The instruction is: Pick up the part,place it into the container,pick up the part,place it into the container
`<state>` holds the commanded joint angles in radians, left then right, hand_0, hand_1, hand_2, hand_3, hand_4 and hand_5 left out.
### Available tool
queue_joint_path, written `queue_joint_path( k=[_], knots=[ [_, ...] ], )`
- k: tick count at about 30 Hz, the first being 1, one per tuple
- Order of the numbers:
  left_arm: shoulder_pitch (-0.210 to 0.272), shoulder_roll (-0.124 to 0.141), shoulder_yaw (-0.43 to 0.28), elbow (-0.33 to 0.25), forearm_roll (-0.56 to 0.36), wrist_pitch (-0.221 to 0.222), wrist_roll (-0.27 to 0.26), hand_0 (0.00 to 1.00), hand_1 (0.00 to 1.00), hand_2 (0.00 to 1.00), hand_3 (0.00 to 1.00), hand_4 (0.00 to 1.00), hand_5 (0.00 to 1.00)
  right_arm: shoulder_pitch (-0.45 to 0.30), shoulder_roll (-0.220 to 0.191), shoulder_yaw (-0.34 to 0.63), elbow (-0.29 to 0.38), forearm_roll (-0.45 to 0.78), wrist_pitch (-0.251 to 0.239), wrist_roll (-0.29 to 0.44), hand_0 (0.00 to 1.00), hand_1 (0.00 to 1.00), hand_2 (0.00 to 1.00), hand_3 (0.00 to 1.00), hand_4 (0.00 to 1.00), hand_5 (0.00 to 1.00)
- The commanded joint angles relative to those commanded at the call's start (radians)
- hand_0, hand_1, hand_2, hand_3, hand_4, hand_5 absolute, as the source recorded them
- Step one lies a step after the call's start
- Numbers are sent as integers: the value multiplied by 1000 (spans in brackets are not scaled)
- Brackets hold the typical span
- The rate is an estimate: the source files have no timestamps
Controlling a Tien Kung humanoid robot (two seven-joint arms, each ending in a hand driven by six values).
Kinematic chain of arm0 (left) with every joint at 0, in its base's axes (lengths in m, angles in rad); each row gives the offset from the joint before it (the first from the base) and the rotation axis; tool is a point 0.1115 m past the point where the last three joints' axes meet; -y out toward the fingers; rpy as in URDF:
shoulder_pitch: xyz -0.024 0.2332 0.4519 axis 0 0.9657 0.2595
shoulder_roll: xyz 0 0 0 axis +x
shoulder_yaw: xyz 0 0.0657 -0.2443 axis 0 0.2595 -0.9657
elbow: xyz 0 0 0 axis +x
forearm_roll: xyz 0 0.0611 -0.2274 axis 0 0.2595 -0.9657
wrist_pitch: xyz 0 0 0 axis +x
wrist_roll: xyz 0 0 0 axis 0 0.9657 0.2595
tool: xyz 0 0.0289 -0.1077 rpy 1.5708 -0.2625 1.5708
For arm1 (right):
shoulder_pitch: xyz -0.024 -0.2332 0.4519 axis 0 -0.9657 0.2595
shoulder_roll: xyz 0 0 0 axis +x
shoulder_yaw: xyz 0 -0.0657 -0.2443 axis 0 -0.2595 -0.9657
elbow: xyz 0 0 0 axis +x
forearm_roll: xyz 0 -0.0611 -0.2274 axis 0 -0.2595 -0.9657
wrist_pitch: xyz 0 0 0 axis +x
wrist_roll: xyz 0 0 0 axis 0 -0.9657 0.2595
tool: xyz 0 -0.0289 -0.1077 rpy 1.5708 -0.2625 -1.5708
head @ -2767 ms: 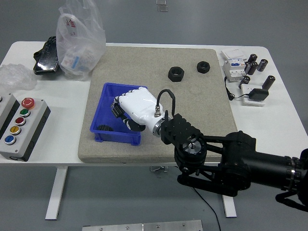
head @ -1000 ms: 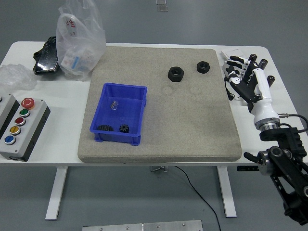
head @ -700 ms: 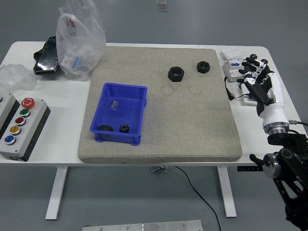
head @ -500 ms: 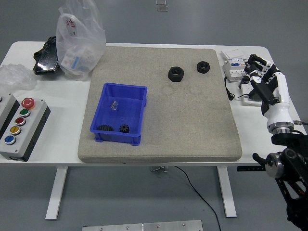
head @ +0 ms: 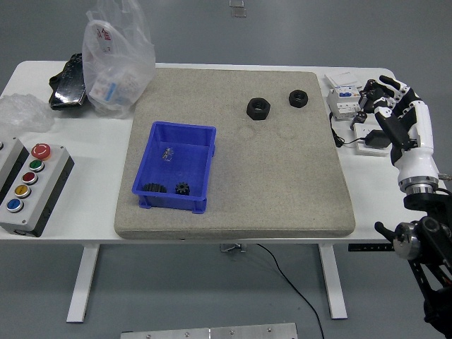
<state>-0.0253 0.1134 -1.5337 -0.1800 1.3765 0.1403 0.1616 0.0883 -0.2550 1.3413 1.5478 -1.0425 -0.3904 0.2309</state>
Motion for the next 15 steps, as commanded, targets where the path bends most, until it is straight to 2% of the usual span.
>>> queue_joint_path(
  k=[15],
  knots=[
    [-2,-2,0,0,-2,0,-2,642,569,563,622,725,339,-3,3,12,6,-4,-4,3,482,616,680,680,578,300]
  ],
)
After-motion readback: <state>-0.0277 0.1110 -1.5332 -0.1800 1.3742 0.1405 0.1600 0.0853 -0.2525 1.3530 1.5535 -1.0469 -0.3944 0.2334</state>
